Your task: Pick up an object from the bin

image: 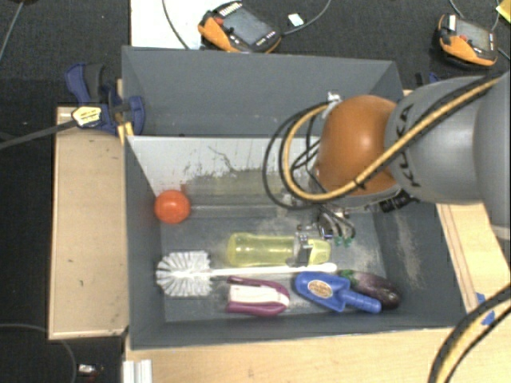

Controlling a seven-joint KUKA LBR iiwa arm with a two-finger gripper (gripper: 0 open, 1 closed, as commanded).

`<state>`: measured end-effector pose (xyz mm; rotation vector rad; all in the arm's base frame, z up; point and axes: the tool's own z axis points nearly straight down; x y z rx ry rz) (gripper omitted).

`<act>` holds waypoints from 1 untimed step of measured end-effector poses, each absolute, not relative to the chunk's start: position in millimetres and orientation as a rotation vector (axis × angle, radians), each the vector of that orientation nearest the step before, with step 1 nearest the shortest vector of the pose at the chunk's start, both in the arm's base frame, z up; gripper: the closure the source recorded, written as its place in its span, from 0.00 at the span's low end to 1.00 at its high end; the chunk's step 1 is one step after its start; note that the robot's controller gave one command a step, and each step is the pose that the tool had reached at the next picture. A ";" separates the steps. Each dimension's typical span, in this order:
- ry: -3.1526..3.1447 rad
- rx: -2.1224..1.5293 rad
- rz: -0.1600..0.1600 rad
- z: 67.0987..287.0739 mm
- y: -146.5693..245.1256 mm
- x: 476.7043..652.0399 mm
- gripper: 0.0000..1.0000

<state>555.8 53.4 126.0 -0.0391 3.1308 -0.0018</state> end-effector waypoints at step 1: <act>3.138 -0.008 0.002 101.1 70.3 567.0 0.00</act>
Offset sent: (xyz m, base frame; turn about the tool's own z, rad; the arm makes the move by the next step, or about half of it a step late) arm -0.0004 0.0525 -0.0560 -0.1660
